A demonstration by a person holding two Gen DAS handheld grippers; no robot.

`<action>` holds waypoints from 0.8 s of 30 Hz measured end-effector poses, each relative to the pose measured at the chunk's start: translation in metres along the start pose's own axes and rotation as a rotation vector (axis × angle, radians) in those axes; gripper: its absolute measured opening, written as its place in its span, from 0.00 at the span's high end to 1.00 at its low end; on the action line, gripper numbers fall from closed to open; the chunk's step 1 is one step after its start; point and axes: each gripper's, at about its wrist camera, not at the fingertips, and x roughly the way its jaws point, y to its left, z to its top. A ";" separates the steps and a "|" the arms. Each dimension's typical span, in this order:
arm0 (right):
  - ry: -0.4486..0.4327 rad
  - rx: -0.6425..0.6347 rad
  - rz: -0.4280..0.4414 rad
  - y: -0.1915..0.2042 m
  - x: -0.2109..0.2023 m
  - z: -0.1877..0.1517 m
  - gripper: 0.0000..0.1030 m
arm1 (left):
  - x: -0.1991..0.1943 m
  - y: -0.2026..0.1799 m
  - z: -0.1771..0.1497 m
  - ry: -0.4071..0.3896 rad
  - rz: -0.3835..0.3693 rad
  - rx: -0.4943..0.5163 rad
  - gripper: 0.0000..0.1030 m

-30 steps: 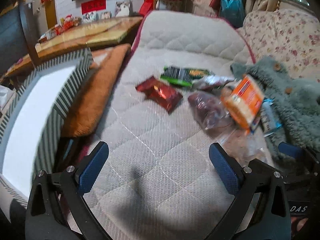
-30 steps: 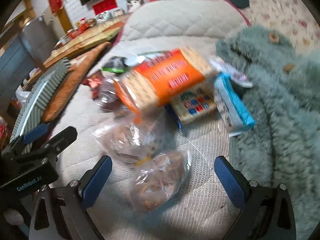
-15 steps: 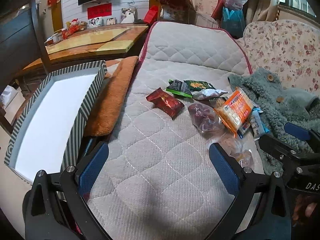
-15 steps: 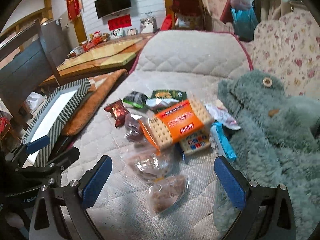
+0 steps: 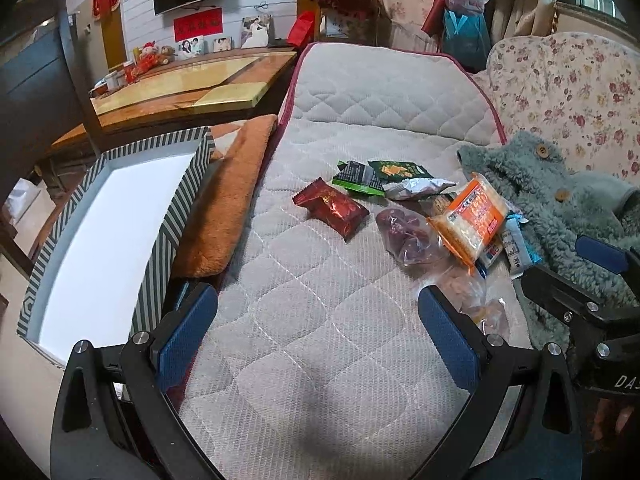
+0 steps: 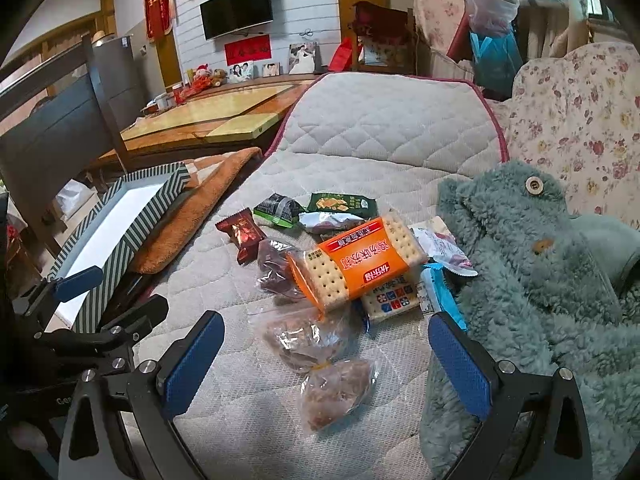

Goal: Organize snacks
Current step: 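Grasp the red candy packet with the left gripper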

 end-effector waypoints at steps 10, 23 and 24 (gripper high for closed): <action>0.005 -0.003 -0.006 -0.002 0.004 -0.001 0.01 | 0.009 0.000 0.001 0.019 0.001 -0.001 0.02; 0.038 0.038 -0.003 -0.021 0.019 -0.001 0.01 | 0.051 0.008 0.026 0.145 -0.070 -0.126 0.02; 0.040 0.042 -0.002 -0.023 0.019 -0.001 0.01 | 0.056 0.009 0.030 0.156 -0.073 -0.142 0.02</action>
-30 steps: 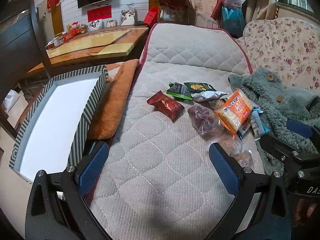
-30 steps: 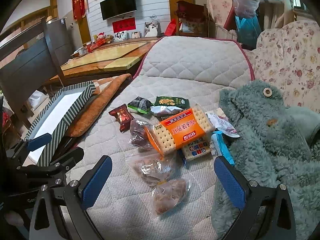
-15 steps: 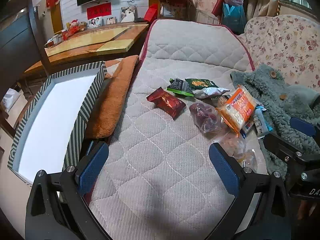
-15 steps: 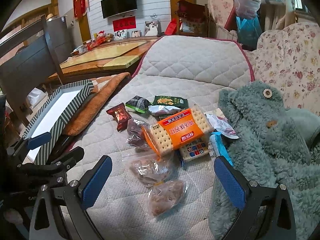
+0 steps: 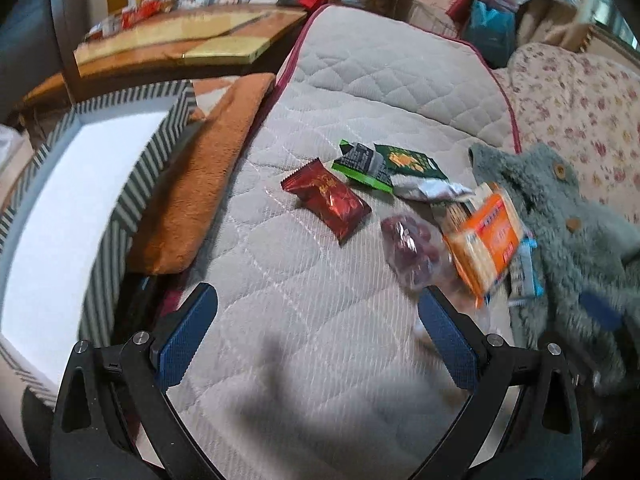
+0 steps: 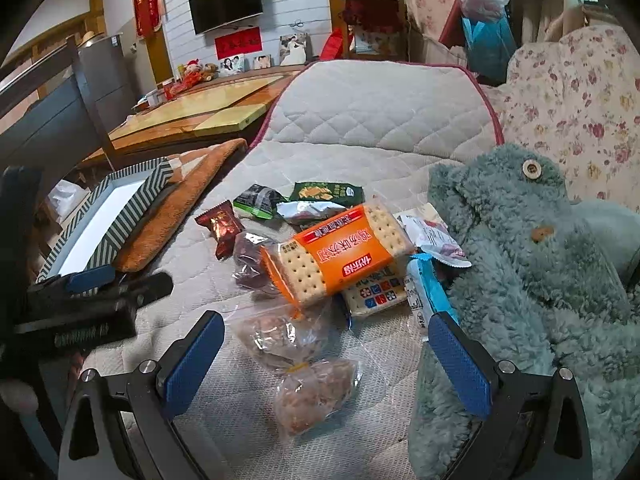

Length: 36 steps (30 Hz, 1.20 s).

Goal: Organize snacks
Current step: 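Grasp the red candy packet with the left gripper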

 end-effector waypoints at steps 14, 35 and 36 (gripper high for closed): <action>0.046 0.053 0.024 -0.021 0.018 -0.001 0.01 | 0.080 0.009 0.066 0.146 0.041 -0.210 0.02; 0.085 0.067 0.035 -0.028 0.032 -0.002 0.01 | 0.100 0.021 0.073 0.244 0.042 -0.279 0.09; 0.088 0.069 0.034 -0.028 0.033 -0.002 0.01 | 0.100 0.019 0.074 0.239 0.042 -0.280 0.09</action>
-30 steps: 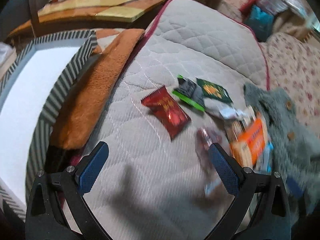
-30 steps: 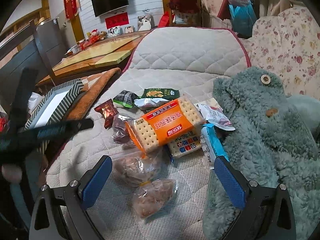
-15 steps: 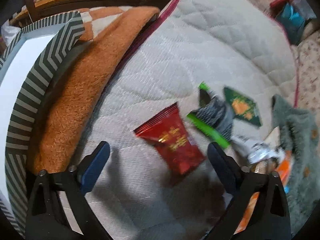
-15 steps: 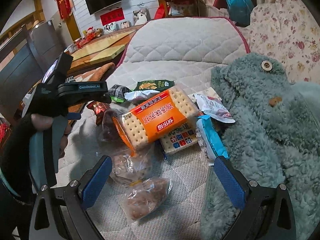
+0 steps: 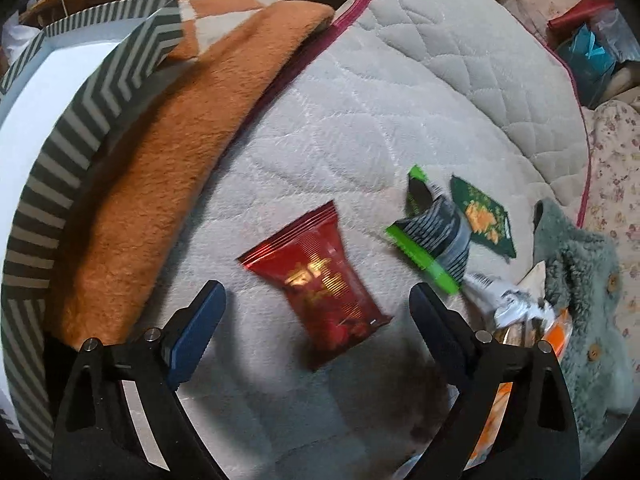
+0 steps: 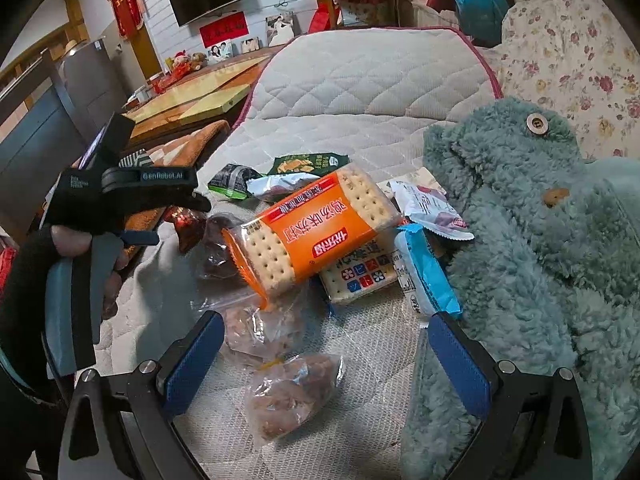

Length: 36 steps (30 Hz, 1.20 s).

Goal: Organize snacks
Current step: 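Grasp the red candy packet with the left gripper, then carry the red packet toward the tray while the right gripper grasps the nut bag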

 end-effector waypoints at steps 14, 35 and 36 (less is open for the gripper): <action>0.071 -0.084 0.064 0.010 0.021 -0.007 0.01 | 0.002 0.005 -0.003 -0.024 0.038 0.051 0.70; 0.182 -0.219 0.162 0.040 0.069 -0.005 0.52 | -0.039 0.023 -0.071 -0.069 0.032 0.233 0.71; 0.188 -0.216 0.166 0.040 0.066 -0.006 0.53 | -0.042 0.024 -0.074 -0.076 0.032 0.239 0.71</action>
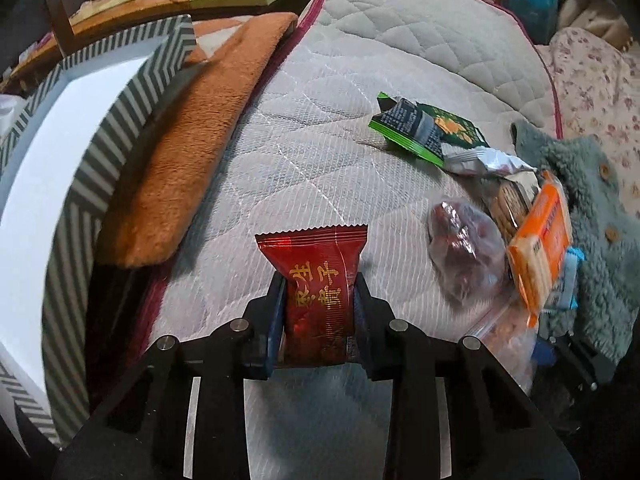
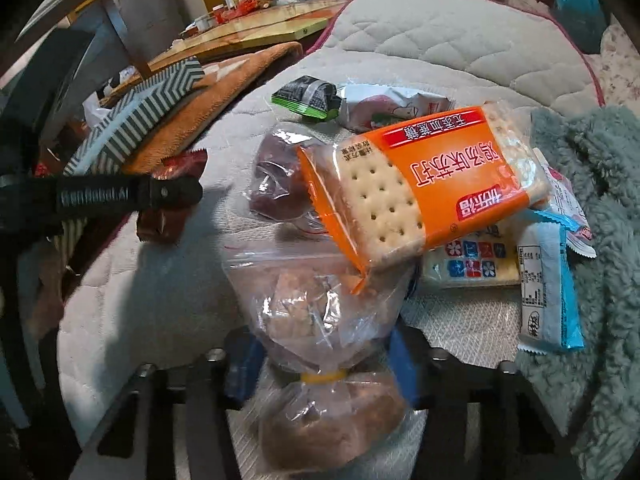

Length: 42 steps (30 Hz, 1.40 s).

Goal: Organize snacks
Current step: 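Carry the red packet toward the tray while the right gripper grasps the nut bag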

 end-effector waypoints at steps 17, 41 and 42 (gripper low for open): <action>-0.100 -0.123 0.047 0.066 -0.058 0.012 0.54 | -0.067 0.036 -0.014 -0.169 0.102 0.016 0.71; -0.121 -0.352 0.035 0.170 -0.045 0.082 0.54 | -0.098 0.132 -0.003 -0.230 0.174 -0.127 0.71; -0.122 -0.362 0.037 0.176 -0.043 0.086 0.54 | -0.099 0.137 -0.002 -0.231 0.178 -0.133 0.71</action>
